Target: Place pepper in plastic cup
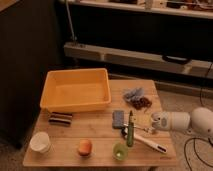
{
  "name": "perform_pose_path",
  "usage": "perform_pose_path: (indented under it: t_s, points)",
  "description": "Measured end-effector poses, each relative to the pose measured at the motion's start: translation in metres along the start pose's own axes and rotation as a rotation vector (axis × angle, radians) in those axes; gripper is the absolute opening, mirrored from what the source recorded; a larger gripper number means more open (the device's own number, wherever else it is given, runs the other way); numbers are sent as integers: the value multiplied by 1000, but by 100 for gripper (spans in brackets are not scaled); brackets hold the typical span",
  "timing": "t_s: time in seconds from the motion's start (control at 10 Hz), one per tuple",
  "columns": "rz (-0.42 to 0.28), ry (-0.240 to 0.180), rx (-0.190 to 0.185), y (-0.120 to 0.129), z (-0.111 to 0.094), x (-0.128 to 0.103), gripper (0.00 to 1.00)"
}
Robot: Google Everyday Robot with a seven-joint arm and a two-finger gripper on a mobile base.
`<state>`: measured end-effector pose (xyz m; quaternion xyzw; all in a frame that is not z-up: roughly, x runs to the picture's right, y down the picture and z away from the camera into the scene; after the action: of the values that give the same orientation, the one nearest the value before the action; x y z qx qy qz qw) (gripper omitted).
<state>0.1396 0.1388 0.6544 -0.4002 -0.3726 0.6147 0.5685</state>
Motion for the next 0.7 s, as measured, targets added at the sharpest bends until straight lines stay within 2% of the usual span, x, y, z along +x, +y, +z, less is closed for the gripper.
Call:
perform_pose_path:
  t_s: [0.2, 0.4, 0.7]
  points:
    - [9, 30, -48, -9, 12, 9, 0]
    - [1, 61, -75, -8, 22, 11, 0]
    - [2, 59, -72, -8, 21, 11, 0]
